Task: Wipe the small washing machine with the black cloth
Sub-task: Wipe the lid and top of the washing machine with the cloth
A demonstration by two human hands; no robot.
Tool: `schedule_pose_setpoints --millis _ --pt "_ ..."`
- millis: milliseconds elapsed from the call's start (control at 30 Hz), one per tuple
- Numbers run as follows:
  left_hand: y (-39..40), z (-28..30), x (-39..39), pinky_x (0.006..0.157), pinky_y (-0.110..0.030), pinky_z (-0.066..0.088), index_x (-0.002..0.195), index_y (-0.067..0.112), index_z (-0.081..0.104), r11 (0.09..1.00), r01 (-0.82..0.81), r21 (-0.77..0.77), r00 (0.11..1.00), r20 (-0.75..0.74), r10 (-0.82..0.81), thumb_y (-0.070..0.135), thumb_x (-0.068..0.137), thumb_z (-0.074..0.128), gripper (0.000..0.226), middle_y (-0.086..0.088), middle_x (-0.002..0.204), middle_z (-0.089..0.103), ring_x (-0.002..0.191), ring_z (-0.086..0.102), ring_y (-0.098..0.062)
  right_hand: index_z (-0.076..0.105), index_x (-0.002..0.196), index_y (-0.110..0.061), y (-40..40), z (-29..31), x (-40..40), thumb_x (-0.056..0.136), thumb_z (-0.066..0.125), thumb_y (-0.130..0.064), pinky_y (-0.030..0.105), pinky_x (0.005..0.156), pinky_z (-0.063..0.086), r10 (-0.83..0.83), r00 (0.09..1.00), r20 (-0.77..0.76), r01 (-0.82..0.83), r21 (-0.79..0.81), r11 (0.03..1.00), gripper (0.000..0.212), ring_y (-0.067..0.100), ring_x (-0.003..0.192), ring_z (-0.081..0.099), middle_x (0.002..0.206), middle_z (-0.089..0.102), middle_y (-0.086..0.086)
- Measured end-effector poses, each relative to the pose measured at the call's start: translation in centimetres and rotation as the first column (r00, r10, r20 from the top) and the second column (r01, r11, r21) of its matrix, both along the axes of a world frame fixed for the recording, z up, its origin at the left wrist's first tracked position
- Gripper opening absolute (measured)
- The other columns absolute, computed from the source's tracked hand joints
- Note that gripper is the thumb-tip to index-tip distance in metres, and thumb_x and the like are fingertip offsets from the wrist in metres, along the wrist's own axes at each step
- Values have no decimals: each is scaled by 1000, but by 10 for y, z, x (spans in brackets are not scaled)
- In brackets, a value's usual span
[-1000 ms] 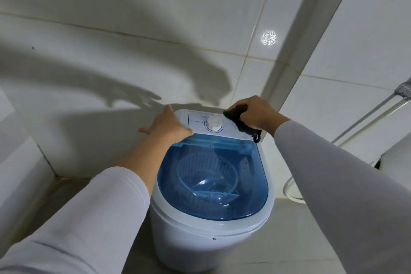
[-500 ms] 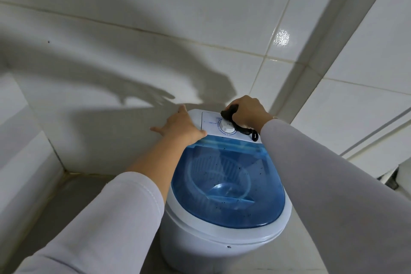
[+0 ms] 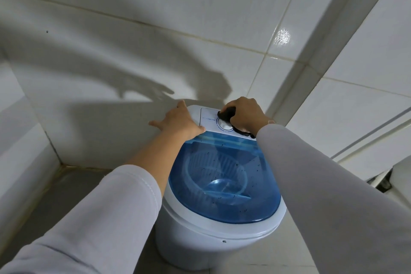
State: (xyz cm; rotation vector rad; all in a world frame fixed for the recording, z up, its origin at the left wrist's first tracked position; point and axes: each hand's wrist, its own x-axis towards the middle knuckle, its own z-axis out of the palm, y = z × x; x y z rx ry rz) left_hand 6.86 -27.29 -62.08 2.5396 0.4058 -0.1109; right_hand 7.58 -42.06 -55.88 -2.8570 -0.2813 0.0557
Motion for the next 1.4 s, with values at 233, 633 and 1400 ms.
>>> schedule_pose_setpoints --millis 233,633,1400 --pt "1 -3 -1 109 -70 17 149 18 15 1000 18 -3 1000 14 -18 53 76 68 96 0 146 44 134 41 -31 69 113 -21 -3 -1 -2 87 44 -3 26 83 41 54 998 -10 -55 -55 997 41 25 107 54 121 62 7" --pt "2 -9 -1 108 -72 15 150 20 11 999 12 -33 1000 28 -11 54 75 67 100 4 148 43 135 41 -29 74 94 -24 -19 11 -1 81 44 4 29 68 50 58 989 -133 -72 -107 992 42 21 75 60 85 63 2" --pt "56 -24 -84 115 -51 28 153 26 8 921 -71 -382 993 56 100 47 81 66 95 6 157 28 142 32 -24 68 108 -25 34 25 -28 83 43 0 30 79 49 185 982 -34 -188 -112 976 44 21 90 57 113 66 6"
